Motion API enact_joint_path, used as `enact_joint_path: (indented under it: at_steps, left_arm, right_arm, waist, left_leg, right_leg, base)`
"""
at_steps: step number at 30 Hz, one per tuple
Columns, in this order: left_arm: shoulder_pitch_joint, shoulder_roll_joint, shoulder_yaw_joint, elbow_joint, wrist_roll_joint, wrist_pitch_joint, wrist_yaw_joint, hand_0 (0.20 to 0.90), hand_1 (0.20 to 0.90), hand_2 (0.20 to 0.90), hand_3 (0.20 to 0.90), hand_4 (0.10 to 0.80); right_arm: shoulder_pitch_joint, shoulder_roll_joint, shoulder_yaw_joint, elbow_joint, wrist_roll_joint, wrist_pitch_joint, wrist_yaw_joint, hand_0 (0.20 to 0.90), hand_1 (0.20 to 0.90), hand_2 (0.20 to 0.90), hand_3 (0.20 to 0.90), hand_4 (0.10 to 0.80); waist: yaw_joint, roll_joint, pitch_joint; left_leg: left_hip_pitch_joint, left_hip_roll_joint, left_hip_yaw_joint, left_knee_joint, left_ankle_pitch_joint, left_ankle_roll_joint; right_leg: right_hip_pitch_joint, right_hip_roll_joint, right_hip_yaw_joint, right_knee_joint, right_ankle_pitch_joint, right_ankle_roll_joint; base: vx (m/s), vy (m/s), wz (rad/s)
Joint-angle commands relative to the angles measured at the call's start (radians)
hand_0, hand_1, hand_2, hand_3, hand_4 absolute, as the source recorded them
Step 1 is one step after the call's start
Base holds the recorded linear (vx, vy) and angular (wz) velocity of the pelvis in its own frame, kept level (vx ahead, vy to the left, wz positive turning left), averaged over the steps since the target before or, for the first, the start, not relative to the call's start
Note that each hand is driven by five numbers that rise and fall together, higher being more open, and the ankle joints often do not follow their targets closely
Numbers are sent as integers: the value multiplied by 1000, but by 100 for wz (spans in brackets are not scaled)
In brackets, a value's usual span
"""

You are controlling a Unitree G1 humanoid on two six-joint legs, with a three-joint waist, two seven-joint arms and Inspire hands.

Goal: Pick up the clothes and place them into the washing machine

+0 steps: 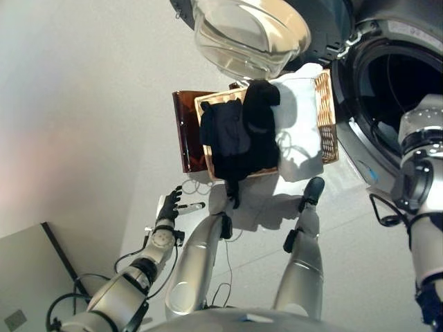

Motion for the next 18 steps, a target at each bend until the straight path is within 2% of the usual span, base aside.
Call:
enact_joint_path:
  at_steps: [1, 6, 9, 15, 17, 18]
  left_arm:
    - [22, 67, 25, -3, 48, -25, 53, 900, 900, 900, 900, 800]
    - [13, 72, 32, -30, 77, -27, 80, 900, 900, 900, 900, 800]
    - [11, 65, 40, -33, 83, -30, 93, 900, 900, 900, 900, 800]
    - [5, 55, 55, -13, 100, -30, 108, 900, 900, 900, 900, 800]
    - [0, 52, 63, -2, 106, -32, 115, 900, 900, 900, 900, 800]
    - [-8, 45, 75, 10, 110, -34, 126, 900, 900, 900, 900, 800]
  right_arm:
    - [-42, -129, 204, -53, -400, 67, -128, 900, 900, 900, 900, 800]
    - [-26, -111, 272, -29, -638, 183, -243, 900, 900, 900, 900, 800]
    - [1, -90, 288, -30, -711, 217, -265, 900, 900, 900, 900, 800]
    - [85, -26, 303, -45, -791, 225, -251, 900, 900, 900, 900, 800]
    - [119, 6, 307, -59, -824, 223, -248, 900, 900, 900, 900, 800]
    - [159, 49, 306, -88, -858, 215, -260, 900, 900, 900, 900, 800]
  waist:
    - [42, -6, -22]
    - [44, -16, -18]
    - [44, -25, -18]
    - [43, -47, -14]
    - [41, -57, -14]
    - [38, -69, -11]
  left_leg:
    - [97, 44, -73, -241, 101, -140]
    - [101, 45, -79, -247, 110, -139]
    - [102, 48, -82, -249, 115, -140]
    - [100, 56, -87, -243, 116, -141]
    - [98, 60, -90, -240, 117, -141]
    - [98, 63, -91, -238, 119, -142]
  right_leg:
    - [59, 57, 13, 4, -30, -8]
    - [65, 62, 10, 2, -26, -10]
    - [71, 64, 5, 0, -25, -10]
    - [79, 71, -5, 1, -25, -13]
    - [81, 74, -8, 1, -26, -14]
    - [86, 77, -15, 0, -27, -15]
  base:
    - [0, 0, 0]
    - [0, 0, 0]
    - [0, 0, 0]
    - [0, -3, 2]
    - [12, -29, -4]
    - [15, -31, -3]
